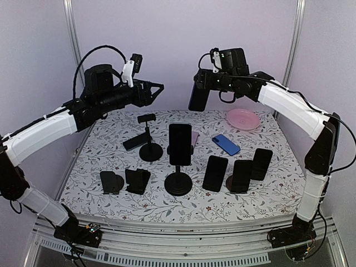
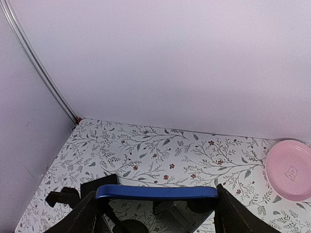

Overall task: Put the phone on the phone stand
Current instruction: Pass from the right arm to the left

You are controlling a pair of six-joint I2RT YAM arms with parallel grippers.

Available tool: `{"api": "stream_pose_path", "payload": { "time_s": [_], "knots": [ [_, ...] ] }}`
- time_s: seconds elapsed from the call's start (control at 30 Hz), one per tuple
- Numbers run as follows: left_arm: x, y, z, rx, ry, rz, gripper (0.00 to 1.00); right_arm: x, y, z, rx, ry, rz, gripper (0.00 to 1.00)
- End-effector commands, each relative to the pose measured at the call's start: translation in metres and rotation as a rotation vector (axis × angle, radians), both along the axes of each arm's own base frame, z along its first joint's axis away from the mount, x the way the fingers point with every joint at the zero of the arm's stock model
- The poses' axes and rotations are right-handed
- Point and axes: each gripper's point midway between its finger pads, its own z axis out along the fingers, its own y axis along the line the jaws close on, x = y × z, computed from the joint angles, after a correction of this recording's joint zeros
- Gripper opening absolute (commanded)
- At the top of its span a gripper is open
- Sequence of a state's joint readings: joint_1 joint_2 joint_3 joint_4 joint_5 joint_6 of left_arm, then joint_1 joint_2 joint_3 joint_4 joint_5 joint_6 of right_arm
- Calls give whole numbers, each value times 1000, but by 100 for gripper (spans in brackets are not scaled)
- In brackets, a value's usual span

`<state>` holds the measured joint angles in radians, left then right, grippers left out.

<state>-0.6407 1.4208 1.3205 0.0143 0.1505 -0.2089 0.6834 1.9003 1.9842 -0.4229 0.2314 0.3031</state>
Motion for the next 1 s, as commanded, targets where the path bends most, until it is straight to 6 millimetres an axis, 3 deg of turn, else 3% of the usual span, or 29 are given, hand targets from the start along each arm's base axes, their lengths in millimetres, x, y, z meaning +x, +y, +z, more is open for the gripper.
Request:
{"api": "stream_pose_path", "payload": {
  "time_s": [0.0, 0.27, 0.47, 0.8, 0.9, 0.97],
  "knots": [
    [8, -20, 7, 59, -48, -46, 62, -22, 12, 71, 108, -146, 32, 62],
    [14, -59, -19, 153, -22, -82, 56, -47, 28, 91, 126, -183, 66, 62],
    [22, -66, -35, 177, 2, -44, 49, -66, 39, 108, 157, -209, 114, 62],
    [31, -72, -27, 164, -29, -33, 43, -87, 54, 120, 184, -212, 193, 63],
    [30, -74, -25, 160, -35, -46, 31, -90, 56, 120, 186, -207, 206, 63],
    [28, -73, -23, 155, -39, -50, 18, -92, 58, 120, 185, -204, 214, 63]
  ]
}}
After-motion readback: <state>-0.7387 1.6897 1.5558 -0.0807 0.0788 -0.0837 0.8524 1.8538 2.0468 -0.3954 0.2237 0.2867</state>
